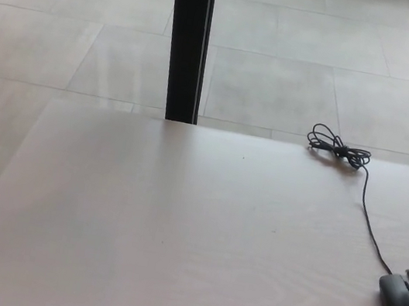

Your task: The robot uses its right fingers to click on the left button of the black mouse placed on the table.

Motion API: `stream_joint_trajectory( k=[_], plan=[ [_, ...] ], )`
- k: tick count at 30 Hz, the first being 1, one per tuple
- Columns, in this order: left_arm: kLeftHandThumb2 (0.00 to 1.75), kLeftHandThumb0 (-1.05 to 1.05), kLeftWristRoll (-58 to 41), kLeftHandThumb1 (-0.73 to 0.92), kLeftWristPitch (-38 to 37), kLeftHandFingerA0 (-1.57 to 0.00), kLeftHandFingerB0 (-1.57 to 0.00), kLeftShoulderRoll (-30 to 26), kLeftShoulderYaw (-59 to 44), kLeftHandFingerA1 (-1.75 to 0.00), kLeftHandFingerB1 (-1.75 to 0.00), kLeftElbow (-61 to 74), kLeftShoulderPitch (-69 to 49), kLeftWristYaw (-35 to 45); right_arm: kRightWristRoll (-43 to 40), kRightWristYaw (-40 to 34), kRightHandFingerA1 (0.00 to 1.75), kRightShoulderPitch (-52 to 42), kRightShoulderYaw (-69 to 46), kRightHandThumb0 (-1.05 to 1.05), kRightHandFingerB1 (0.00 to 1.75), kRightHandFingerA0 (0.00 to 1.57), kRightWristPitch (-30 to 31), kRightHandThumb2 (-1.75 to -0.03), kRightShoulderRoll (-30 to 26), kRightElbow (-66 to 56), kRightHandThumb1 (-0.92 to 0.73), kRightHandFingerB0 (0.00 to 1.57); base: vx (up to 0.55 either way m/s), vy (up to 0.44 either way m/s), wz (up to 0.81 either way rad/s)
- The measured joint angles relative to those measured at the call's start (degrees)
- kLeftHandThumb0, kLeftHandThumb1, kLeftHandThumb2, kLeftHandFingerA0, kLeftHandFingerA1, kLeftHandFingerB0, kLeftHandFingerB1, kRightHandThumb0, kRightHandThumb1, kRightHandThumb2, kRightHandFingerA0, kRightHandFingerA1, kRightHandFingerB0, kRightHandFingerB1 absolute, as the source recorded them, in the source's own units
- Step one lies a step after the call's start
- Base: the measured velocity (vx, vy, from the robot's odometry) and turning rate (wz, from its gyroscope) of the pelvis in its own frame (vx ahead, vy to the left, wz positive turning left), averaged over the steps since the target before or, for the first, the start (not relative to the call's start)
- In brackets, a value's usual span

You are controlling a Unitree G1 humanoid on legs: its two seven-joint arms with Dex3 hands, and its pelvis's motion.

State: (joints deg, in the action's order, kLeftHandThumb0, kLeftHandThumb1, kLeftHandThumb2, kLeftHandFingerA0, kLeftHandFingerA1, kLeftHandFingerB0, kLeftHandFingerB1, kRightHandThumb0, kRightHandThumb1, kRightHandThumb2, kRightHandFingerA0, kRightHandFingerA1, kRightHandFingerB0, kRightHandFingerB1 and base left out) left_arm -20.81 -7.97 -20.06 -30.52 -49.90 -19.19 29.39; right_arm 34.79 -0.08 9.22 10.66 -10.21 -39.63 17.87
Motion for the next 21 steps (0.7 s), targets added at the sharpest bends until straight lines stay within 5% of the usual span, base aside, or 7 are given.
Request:
stream_joint_trajectory(
  k=[2,3,4,21],
  plan=[
    [0.64,-0.57,-0.09,0.78,0.08,-0.42,-0.32,0.01,-0.01,-0.52,-0.40,0.69,-0.46,0.18,-1.83,1.73,0.41,1.52,-3.06,-0.74,0.45,0.04,0.10,-0.96,-1.11,-1.47,-0.63,0.20,0.00,0.000,0.00],
    [0.64,-0.56,-0.12,0.79,0.10,-0.42,-0.33,0.02,-0.01,-0.50,-0.39,0.98,-0.62,0.21,-2.44,2.43,0.36,2.18,-4.11,-0.70,0.30,0.07,0.24,-0.63,-1.50,-2.10,-0.78,0.27,0.00,0.000,0.00],
    [0.63,-0.57,-0.15,0.79,0.11,-0.45,-0.37,0.02,0.00,-0.50,-0.39,1.19,-0.73,0.21,-3.24,3.27,0.41,2.98,-5.36,-0.74,0.44,0.04,0.53,-0.95,-1.93,-3.00,-0.62,0.20,0.00,0.000,0.00],
    [0.64,-0.57,-0.14,0.78,0.14,-0.43,-0.34,0.11,0.08,-0.49,-0.39,-0.57,-0.94,0.19,-15.09,13.85,0.57,3.54,-30.53,-0.68,0.45,0.14,3.88,-0.90,-9.68,-11.86,-0.57,0.26,0.00,0.000,0.00]
  ],
)
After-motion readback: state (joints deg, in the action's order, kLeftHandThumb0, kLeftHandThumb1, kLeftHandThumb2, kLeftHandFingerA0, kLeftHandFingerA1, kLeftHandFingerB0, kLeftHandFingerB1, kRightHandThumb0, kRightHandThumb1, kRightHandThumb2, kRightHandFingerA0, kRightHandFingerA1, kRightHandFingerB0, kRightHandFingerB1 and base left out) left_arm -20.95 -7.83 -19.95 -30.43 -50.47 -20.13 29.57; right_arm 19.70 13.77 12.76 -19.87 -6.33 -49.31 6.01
